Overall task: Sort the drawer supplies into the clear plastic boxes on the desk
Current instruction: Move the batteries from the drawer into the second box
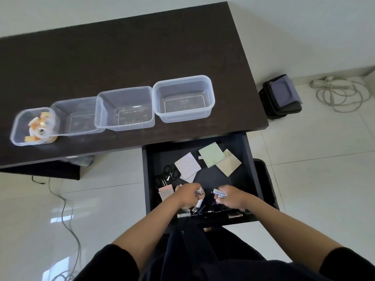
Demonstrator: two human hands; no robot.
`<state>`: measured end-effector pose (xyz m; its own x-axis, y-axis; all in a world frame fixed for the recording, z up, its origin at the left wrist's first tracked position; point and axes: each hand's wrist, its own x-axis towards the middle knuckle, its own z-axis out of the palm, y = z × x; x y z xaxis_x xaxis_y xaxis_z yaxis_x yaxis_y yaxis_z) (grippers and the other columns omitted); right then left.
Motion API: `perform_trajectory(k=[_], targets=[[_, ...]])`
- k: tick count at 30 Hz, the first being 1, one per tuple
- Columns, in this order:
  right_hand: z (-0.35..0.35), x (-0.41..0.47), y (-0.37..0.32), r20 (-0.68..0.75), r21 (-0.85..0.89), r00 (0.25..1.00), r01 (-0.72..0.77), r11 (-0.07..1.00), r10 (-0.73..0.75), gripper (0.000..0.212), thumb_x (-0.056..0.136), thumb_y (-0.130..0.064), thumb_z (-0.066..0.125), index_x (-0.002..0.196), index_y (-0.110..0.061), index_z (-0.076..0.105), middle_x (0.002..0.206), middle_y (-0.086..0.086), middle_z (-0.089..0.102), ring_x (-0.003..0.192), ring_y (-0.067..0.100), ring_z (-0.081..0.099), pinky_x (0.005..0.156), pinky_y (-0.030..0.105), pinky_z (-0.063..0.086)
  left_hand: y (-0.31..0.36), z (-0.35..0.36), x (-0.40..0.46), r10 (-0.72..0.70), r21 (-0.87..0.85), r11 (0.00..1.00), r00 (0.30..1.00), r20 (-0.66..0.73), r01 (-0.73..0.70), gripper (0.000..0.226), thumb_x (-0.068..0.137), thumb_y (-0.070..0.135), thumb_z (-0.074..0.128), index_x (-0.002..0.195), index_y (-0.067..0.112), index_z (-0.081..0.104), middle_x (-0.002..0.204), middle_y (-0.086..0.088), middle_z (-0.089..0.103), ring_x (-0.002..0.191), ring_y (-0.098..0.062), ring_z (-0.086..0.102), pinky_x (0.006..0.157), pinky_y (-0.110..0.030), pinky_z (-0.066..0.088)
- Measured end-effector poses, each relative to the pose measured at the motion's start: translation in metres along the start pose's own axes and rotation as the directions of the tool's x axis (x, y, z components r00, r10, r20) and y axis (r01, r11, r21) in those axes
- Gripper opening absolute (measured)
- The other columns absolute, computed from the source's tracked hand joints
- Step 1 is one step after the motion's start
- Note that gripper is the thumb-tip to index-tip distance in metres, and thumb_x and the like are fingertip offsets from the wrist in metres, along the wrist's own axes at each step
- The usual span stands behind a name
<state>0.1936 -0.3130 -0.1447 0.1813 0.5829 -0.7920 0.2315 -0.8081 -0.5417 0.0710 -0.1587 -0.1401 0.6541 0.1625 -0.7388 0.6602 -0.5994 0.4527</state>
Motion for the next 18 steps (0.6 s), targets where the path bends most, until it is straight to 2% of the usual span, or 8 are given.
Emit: perform_trajectory(k=[2,4,7,11,16,18], targets=[[-0.004,-0.001,-0.012,-0.03,0.0,0.999,0.024,1.0,-0.024,0.004,0.085,-0.023,0.054,0.084,-0.02,0.056,0.086,0.0,0.057,0.076,0.015,0.054,0.073,0.03,0.045,-0.002,-0.009,-0.006,0.008,-0.113,0.994,1.0,-0.019,-0.011,0.02,0.093,0.022,0.054,0.108,0.011,0.058,0.115,-0.008,0.063,0.108,-0.025,0.056,0.098,-0.038,0.042],[-0.009,-0.003,-0.027,-0.057,-0.011,0.997,0.059,0.998,-0.059,0.006,0.088,-0.022,0.053,0.09,-0.017,0.056,0.091,0.002,0.058,0.083,0.018,0.056,0.075,0.029,0.045,-0.006,-0.021,-0.013,0.034,-0.202,0.978,0.998,-0.05,-0.043,0.02,0.094,0.016,0.052,0.109,0.005,0.058,0.11,-0.008,0.061,0.102,-0.023,0.056,0.09,-0.032,0.045],[-0.015,-0.005,-0.06,-0.114,-0.023,0.987,0.115,0.993,-0.117,0.007,0.092,-0.021,0.051,0.095,-0.016,0.054,0.097,0.006,0.06,0.089,0.024,0.058,0.074,0.029,0.045,-0.016,-0.041,-0.025,0.033,-0.314,0.947,0.993,-0.111,-0.067,0.015,0.095,0.013,0.049,0.106,0.005,0.057,0.1,-0.004,0.055,0.091,-0.018,0.051,0.079,-0.026,0.04],[-0.015,-0.006,-0.115,-0.133,0.023,0.981,0.143,0.99,-0.138,0.007,0.094,-0.025,0.046,0.088,-0.022,0.047,0.078,-0.002,0.049,0.063,0.013,0.048,0.048,0.026,0.044,-0.039,-0.072,-0.048,0.02,-0.428,0.897,0.977,-0.214,-0.113,0.008,0.096,0.015,0.048,0.099,0.01,0.054,0.086,0.0,0.057,0.077,-0.012,0.052,0.075,-0.029,0.043],[-0.001,0.001,-0.205,-0.183,-0.03,0.948,0.26,0.965,-0.261,0.008,0.094,-0.026,0.048,0.09,-0.019,0.048,0.073,-0.004,0.048,0.056,0.01,0.046,0.045,0.022,0.041,-0.086,-0.124,-0.092,-0.005,-0.549,0.825,0.969,-0.245,-0.135,0.01,0.097,0.017,0.044,0.1,0.017,0.054,0.088,-0.007,0.06,0.077,-0.017,0.055,0.066,-0.03,0.049],[0.009,0.003,-0.246,-0.18,-0.031,0.934,0.309,0.951,-0.309,0.009,0.095,-0.026,0.048,0.092,-0.017,0.049,0.074,-0.003,0.047,0.055,0.01,0.045,0.045,0.021,0.041,-0.108,-0.148,-0.112,-0.017,-0.557,0.819,0.965,-0.263,-0.137,0.011,0.098,0.019,0.044,0.103,0.015,0.053,0.088,-0.005,0.061,0.078,-0.015,0.06,0.068,-0.027,0.05]])
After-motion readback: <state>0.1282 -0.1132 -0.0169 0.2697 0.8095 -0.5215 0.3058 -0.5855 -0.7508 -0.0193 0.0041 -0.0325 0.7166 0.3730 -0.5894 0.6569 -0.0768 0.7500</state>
